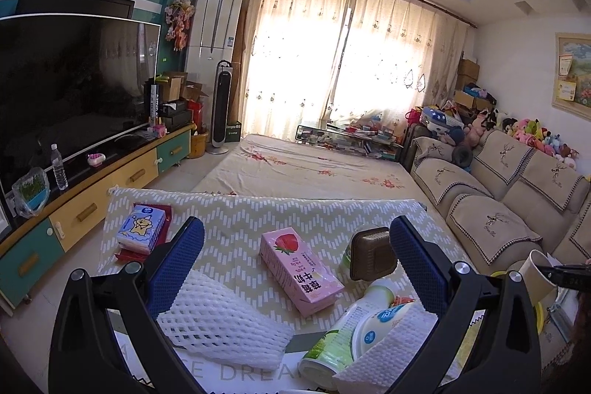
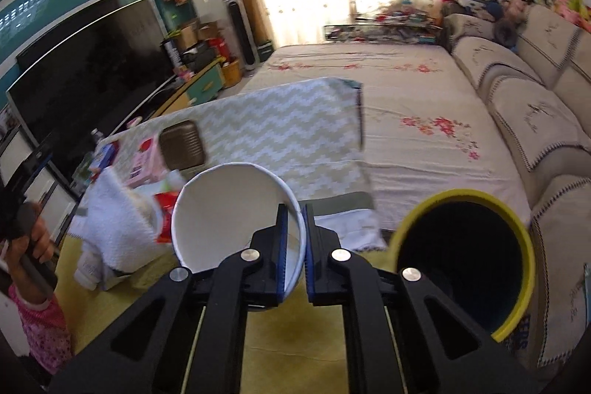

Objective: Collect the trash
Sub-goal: 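Carry the paper cup over the yellow bin and open the right gripper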

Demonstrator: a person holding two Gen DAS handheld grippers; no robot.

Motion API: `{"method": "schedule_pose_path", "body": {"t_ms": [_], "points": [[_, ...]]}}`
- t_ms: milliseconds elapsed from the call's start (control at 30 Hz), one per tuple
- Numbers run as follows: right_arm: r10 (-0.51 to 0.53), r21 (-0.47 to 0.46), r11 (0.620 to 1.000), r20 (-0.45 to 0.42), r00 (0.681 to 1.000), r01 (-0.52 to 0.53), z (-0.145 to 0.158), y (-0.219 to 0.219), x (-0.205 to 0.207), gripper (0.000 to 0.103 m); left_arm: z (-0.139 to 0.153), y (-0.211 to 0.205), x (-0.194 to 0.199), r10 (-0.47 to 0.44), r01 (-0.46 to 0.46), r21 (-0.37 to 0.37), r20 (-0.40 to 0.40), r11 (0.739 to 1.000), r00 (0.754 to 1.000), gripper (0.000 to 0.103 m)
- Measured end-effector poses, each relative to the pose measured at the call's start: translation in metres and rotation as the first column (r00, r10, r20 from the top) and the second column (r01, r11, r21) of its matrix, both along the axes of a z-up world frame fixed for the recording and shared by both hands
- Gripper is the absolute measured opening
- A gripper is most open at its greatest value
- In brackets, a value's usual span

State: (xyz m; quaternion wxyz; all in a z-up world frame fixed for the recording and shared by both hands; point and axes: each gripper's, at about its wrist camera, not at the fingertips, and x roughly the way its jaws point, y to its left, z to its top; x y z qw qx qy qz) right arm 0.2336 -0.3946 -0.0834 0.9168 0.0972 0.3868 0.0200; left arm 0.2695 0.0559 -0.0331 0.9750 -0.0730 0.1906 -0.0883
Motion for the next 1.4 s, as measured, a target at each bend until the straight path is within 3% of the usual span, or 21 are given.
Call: {"method": "schedule_pose_path", "body": {"t_ms": [133,300,433,500,533,667,800,900,1000,1100,1267,1400], "points": [[-0.193,-0.021,0.981,-0.055,0.980,0.192,-0.024,-0.060,0.000,0.008,0.002,-0.003,-0.003,-0.017,0.017,0.005,0.010,1.000,1.000,0.099],[-0.326,-0.049,0.945,-0.166,0.931,0.322,-0.071,-0.113,0.010,0.008,0.002,-0.006,-0.004,-0.028,0.028,0.014,0.010,1.000,1.000,0.099],[-0.380,-0.069,0.925,-0.218,0.899,0.375,-0.103,-0.134,0.016,0.010,0.001,-0.007,-0.003,-0.032,0.032,0.014,0.004,0.999,0.999,0.099],[-0.406,-0.090,0.914,-0.231,0.884,0.397,-0.112,-0.138,0.017,0.025,0.001,-0.008,-0.002,-0.034,0.034,0.016,0.002,0.999,0.999,0.099],[-0.414,-0.095,0.910,-0.230,0.881,0.403,-0.114,-0.139,0.018,0.027,0.001,-0.008,-0.002,-0.037,0.036,0.016,0.002,0.999,0.999,0.099],[-0.407,-0.082,0.913,-0.218,0.887,0.399,-0.114,-0.137,0.016,0.029,0.000,-0.011,-0.003,-0.063,0.063,0.018,-0.003,0.998,0.998,0.099],[-0.386,-0.076,0.923,-0.201,0.901,0.378,-0.111,-0.128,0.016,0.036,0.001,-0.020,-0.008,-0.146,0.146,0.026,-0.006,0.989,0.989,0.099],[-0.370,-0.060,0.929,-0.206,0.906,0.366,-0.113,-0.123,0.017,0.036,0.001,-0.037,-0.017,-0.251,0.252,0.081,-0.023,0.964,0.968,0.099],[-0.355,-0.049,0.934,-0.212,0.911,0.353,-0.113,-0.117,0.015,0.036,-0.002,-0.062,-0.027,-0.361,0.365,0.166,-0.056,0.916,0.931,0.099],[-0.345,-0.042,0.938,-0.212,0.914,0.344,-0.113,-0.113,0.012,0.036,-0.011,-0.087,-0.034,-0.407,0.419,0.245,-0.100,0.874,0.908,0.099],[-0.337,-0.034,0.941,-0.196,0.921,0.337,-0.110,-0.109,0.006,0.038,-0.031,-0.109,-0.028,-0.440,0.476,0.253,-0.190,0.842,0.878,0.093],[-0.334,-0.031,0.942,-0.194,0.923,0.334,-0.108,-0.108,0.004,0.038,-0.040,-0.113,-0.023,-0.452,0.500,0.237,-0.230,0.833,0.862,0.077]]}}
